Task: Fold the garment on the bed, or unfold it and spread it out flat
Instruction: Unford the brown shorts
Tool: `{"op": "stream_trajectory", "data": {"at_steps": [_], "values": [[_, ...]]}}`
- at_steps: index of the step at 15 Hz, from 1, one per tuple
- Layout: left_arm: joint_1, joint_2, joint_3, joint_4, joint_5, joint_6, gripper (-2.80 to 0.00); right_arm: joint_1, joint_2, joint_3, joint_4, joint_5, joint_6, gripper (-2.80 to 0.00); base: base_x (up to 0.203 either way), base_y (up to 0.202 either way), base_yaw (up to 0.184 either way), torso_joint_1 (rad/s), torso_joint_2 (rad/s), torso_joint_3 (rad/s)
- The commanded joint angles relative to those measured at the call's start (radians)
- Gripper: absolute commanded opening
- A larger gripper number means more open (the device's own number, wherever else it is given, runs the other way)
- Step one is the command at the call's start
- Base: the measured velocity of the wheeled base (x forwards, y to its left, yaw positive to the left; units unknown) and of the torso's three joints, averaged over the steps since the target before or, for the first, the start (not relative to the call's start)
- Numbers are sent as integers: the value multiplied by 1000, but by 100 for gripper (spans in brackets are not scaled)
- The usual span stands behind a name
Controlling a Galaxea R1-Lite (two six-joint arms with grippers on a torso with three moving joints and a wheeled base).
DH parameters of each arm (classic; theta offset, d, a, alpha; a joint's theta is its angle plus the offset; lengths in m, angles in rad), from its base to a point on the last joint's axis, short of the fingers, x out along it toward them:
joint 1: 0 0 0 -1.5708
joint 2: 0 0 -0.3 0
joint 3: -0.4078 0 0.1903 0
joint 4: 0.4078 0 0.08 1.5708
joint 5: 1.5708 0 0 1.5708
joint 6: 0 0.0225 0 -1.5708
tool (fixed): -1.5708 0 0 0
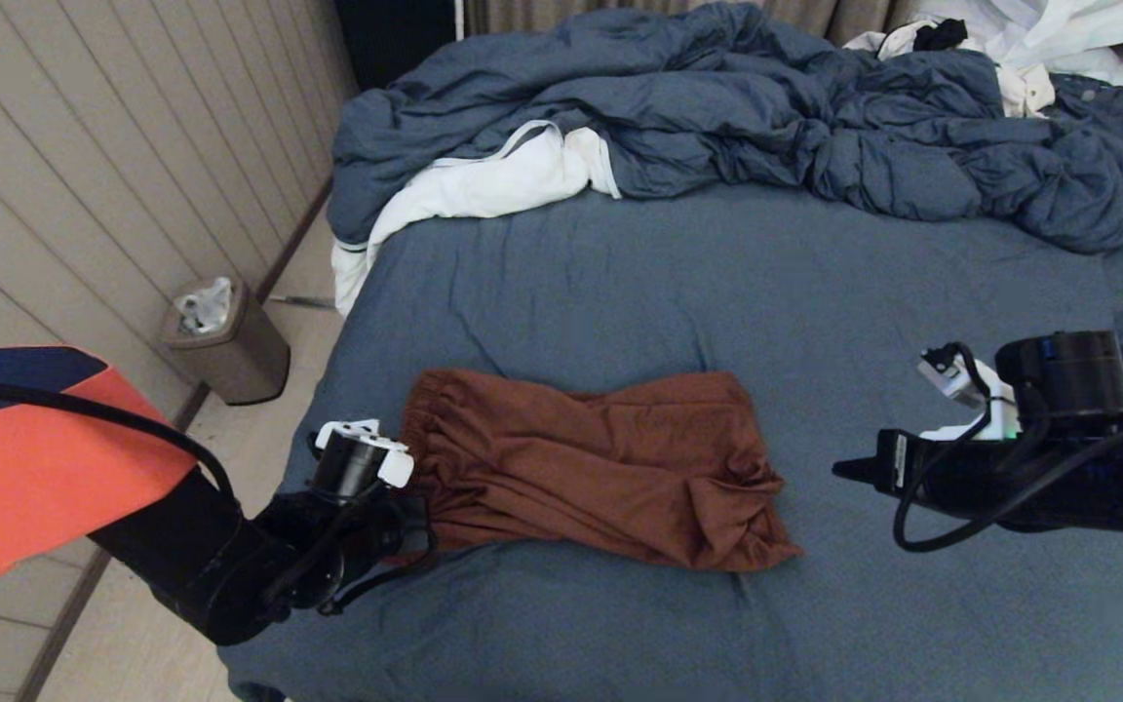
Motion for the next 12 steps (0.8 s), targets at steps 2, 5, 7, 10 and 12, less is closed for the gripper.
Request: {"op": "stream_trajectory", "data": {"at_steps": [2,5,7,10,12], "values": [[3,-4,9,-12,-2,-2,0,0,8,-1,-1,4,2,-280,0,0,0,0,0,0],[-16,-50,60,-60,-3,1,0,-2,6,-1,-1,4,2,-280,0,0,0,0,0,0],[-42,-107,121,-157,2,7,0,-2,5,2,-1,4,0,-280,0,0,0,0,0,0],[-36,-190,150,-235,14,9,0,-2,13,5,-1,4,-13,-280,0,0,0,0,0,0],[-7,-272,157,-230,11,9,0,-2,12,5,-1,4,-17,-280,0,0,0,0,0,0]]}}
